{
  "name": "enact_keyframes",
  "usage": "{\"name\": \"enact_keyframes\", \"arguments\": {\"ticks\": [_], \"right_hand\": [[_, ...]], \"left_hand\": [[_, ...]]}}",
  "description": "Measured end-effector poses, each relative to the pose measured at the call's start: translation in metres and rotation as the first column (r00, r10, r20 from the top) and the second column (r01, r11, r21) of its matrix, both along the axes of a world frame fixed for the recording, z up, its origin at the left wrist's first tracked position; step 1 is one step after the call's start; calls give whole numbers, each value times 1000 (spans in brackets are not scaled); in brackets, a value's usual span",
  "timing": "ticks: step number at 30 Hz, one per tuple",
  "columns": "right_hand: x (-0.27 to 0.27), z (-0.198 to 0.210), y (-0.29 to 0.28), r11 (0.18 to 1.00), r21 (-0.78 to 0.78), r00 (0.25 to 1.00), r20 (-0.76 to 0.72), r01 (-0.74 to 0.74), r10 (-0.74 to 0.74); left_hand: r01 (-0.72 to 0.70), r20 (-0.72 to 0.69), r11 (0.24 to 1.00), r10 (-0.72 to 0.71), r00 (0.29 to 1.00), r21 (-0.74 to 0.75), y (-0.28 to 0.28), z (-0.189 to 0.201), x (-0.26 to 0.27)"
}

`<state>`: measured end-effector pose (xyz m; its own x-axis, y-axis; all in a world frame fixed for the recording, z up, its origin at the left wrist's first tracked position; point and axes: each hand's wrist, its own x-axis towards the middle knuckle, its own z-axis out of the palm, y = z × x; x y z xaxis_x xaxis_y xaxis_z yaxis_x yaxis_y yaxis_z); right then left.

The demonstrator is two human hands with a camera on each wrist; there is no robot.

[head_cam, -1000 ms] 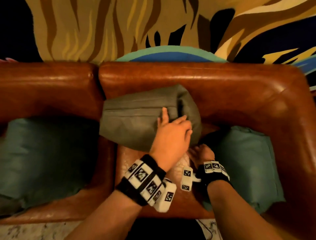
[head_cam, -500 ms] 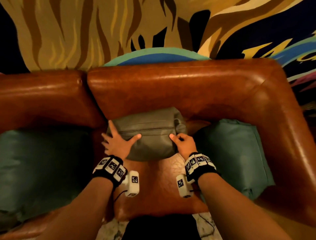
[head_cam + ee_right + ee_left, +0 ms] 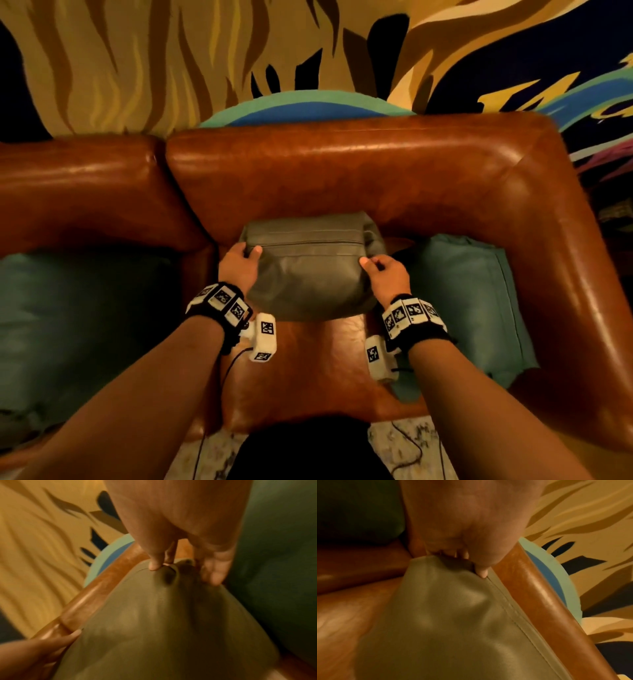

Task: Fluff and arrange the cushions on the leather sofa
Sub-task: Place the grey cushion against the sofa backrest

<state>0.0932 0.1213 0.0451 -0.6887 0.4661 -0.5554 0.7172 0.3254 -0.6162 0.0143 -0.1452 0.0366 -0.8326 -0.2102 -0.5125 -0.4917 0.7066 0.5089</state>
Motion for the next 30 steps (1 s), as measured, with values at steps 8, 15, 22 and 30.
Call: {"name": "enact_keyframes", "arguments": {"ticks": [8,15,22,30], "right_hand": [[-21,18,-41,775,349,817,-46,-526,575],[-49,39,-98,707,430,804,80,-561,589],[-53,41,-245,583,221,588,-47,-782,807],[-31,62,-498,238,191,192,-232,-952,954]], "left_hand": [[115,-72,966,-101,992,232,-9,-1,14],[49,-43,895,-33,999,443,-59,15,26],[-265,-56,887,308,950,377,-219,45,82],[-727,-59,598,784,618,336,-436,57,184]]}}
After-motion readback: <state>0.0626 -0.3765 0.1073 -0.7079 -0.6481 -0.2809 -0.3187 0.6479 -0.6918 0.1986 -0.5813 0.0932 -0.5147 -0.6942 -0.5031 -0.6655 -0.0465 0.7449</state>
